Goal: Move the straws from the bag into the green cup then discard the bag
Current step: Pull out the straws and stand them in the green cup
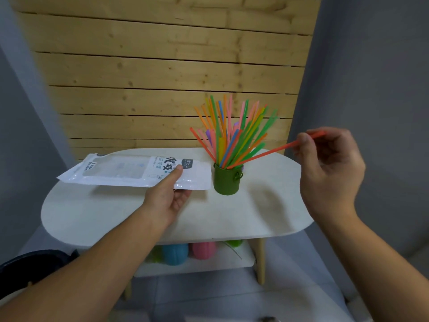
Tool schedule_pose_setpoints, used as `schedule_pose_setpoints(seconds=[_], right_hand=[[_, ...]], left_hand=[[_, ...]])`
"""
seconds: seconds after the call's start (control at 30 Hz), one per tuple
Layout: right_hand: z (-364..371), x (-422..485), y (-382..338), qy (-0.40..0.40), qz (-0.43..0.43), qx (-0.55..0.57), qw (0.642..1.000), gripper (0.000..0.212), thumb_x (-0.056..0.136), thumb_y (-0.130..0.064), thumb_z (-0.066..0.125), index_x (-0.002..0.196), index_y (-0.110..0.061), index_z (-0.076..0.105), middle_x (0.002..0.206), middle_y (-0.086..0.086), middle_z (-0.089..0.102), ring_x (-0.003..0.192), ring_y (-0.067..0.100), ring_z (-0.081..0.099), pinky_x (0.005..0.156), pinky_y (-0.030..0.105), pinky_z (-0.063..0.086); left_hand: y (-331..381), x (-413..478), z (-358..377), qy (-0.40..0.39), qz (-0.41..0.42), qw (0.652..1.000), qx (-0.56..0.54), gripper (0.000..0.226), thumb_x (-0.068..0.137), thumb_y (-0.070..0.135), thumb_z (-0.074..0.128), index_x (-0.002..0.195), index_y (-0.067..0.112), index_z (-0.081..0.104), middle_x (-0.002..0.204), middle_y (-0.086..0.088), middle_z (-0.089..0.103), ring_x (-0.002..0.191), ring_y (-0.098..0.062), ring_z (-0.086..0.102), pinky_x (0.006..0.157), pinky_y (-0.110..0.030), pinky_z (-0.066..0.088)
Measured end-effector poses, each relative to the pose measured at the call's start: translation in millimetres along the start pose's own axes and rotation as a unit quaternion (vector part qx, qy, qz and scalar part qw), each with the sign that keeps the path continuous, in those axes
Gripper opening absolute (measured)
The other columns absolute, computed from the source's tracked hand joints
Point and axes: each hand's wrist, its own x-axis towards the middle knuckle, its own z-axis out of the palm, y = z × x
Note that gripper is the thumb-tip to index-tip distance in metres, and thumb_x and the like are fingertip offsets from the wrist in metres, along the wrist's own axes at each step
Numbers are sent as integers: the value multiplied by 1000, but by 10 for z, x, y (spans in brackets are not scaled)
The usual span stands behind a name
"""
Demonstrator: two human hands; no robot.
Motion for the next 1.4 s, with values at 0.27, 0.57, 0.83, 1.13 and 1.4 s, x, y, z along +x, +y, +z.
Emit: schedule_pose_setpoints(seconds=[0.27,0.57,0.83,1.13,1.4], right_hand=[[83,33,33,-13,-19,-28,999,5,95,-23,65,97,-23,59,87,-15,62,78,7,67,71,20,54],[343,-4,131,-72,-9,-13,997,11,94,-28,65,99,-38,61,87,-11,64,80,18,69,71,36,60],[725,-66,357,-147,15,-87,985,12,92,-26,68,92,-15,71,83,-4,68,69,8,62,67,28,55],[772,-151,423,-197,74,-129,969,27,81,-39,78,96,-22,63,84,-10,65,70,6,61,62,32,52],[710,-486,198,-344,485,42,803,55,82,-59,68,90,-5,69,82,14,75,67,22,72,65,43,62]], left_hand=[[28,-5,-19,-10,-4,1000,4,28,88,15,78,114,22,70,89,3,83,70,-11,78,53,-26,61],[25,6,-47,-16,-5,1000,4,28,86,15,81,110,23,71,95,0,83,77,-15,79,62,-31,65],[67,-24,-86,-31,-7,999,4,30,86,14,79,114,22,70,97,0,83,77,-14,79,57,-28,63],[146,-52,-167,-52,-4,999,-16,36,88,9,76,120,23,69,106,-2,82,82,-14,79,57,-25,61],[190,-112,-192,-96,-28,995,22,34,84,13,78,116,23,71,104,-1,82,84,-14,79,65,-27,63]])
